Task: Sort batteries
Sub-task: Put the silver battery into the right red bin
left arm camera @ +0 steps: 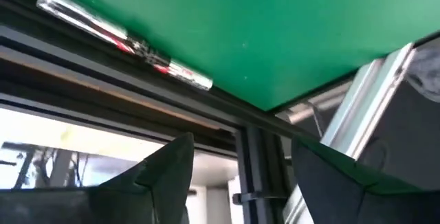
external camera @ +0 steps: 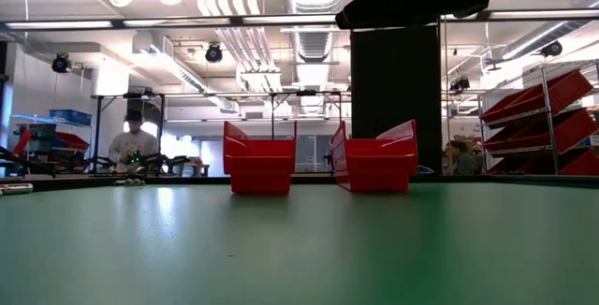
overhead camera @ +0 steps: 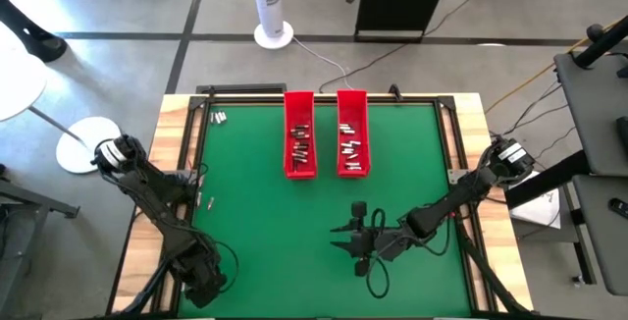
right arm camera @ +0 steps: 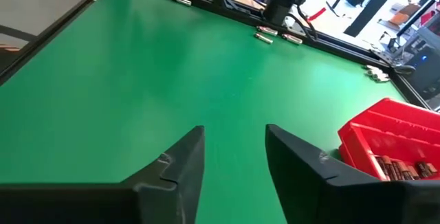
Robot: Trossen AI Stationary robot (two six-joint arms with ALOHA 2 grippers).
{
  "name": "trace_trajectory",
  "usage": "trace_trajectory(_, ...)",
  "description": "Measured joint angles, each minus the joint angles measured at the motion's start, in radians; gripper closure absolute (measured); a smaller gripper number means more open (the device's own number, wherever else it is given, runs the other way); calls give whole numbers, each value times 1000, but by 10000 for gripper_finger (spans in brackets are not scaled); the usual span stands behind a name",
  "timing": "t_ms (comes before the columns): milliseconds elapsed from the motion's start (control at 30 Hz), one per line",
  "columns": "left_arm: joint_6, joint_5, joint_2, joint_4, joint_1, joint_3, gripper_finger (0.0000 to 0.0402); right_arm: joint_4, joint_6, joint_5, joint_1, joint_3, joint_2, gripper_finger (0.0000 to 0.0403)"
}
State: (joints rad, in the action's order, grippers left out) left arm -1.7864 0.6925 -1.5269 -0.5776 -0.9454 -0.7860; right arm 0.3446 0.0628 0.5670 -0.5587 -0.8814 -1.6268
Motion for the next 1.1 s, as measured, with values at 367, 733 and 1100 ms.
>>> trace_trajectory(367, -12, -6, 3, 125, 0, 85, 187, -3, -15, -4, 0, 4, -9, 214)
trace_trajectory(733, 231, -70, -8, -165, 7, -65, 189, -3, -13, -9, 1, 5, -11, 219)
trace_trajectory(1100, 750, -60, -229, -351, -22, -213, 189, -4, -17, -9, 1, 5, -11, 210)
